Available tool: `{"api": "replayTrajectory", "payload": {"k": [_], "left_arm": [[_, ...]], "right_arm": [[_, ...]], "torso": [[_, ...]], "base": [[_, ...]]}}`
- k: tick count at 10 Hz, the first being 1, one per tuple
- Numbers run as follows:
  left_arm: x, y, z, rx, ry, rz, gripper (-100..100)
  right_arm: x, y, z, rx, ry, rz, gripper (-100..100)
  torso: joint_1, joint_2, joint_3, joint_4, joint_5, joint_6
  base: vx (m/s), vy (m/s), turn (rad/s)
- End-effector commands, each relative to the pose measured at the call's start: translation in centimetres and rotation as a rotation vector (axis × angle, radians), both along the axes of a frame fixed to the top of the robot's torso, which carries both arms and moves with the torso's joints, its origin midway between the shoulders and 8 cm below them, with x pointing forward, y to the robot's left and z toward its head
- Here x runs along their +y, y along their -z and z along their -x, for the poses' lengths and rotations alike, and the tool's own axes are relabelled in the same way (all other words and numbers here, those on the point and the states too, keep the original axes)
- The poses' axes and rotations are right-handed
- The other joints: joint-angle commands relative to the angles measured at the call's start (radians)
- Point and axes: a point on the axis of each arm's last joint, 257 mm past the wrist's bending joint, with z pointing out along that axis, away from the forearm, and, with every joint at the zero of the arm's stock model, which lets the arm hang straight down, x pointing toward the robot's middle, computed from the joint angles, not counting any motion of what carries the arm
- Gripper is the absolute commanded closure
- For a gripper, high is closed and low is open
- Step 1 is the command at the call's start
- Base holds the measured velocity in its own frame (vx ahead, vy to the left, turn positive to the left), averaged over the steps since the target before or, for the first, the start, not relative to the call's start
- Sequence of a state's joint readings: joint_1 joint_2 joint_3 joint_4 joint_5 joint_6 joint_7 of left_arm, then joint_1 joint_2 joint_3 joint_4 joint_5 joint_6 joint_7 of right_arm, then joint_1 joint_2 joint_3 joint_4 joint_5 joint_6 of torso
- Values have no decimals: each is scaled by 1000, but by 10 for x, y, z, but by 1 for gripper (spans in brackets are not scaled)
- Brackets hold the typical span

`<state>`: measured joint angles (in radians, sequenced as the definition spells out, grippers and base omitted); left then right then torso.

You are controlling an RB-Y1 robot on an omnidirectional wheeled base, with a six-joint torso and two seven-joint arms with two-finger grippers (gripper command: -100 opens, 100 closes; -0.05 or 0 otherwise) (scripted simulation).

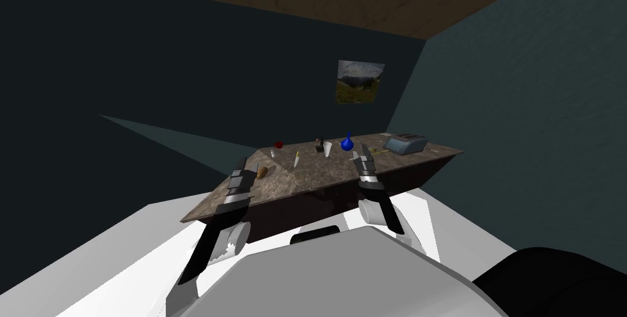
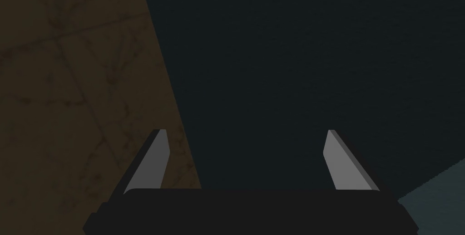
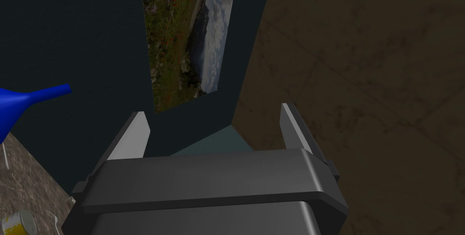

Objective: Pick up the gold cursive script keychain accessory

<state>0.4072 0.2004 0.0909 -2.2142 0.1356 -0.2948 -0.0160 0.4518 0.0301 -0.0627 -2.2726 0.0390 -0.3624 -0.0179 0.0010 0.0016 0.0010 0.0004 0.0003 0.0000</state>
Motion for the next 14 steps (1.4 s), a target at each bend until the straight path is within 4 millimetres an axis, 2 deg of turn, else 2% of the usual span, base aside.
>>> {"api": "replayTrajectory", "payload": {"k": [1, 8, 9, 10, 11, 13, 14], "left_arm": [[5, 2, -9, 33, 8, 0, -100], [21, 19, -32, 156, 3, 15, -100], [28, 18, -38, 175, 4, 21, -100], [30, 24, -41, 204, -1, 26, -100], [36, 20, -46, 211, 0, 33, -100], [40, 33, -50, 262, -12, 41, -100], [48, 29, -55, 273, -13, 52, -100]], "right_arm": [[0, 0, 0, 0, 0, 0, 0], [0, 0, 0, 0, 0, 0, 0], [0, 0, 0, 0, 0, 0, 0], [0, 0, 0, 0, 0, 0, 0], [0, 0, 0, 0, 0, 0, 0], [0, 0, 0, 0, 0, 0, 0], [0, 0, 0, 0, 0, 0, 0]], "torso": [[0, 0, 0, 0, 0, 0], [0, 0, 0, 0, 0, 0], [-1, -1, 0, 0, 0, 0], [0, 0, 0, 0, 0, 0], [0, 0, 0, 0, 0, 0], [0, 0, 0, 0, 0, 0], [-1, -1, 0, 0, 0, 0]], "base": [[-35, 17, -12], [-24, 13, -12], [-25, 9, -35], [-25, 13, -28], [-32, 17, -61], [-23, 10, -8], [-21, 0, -58]]}}
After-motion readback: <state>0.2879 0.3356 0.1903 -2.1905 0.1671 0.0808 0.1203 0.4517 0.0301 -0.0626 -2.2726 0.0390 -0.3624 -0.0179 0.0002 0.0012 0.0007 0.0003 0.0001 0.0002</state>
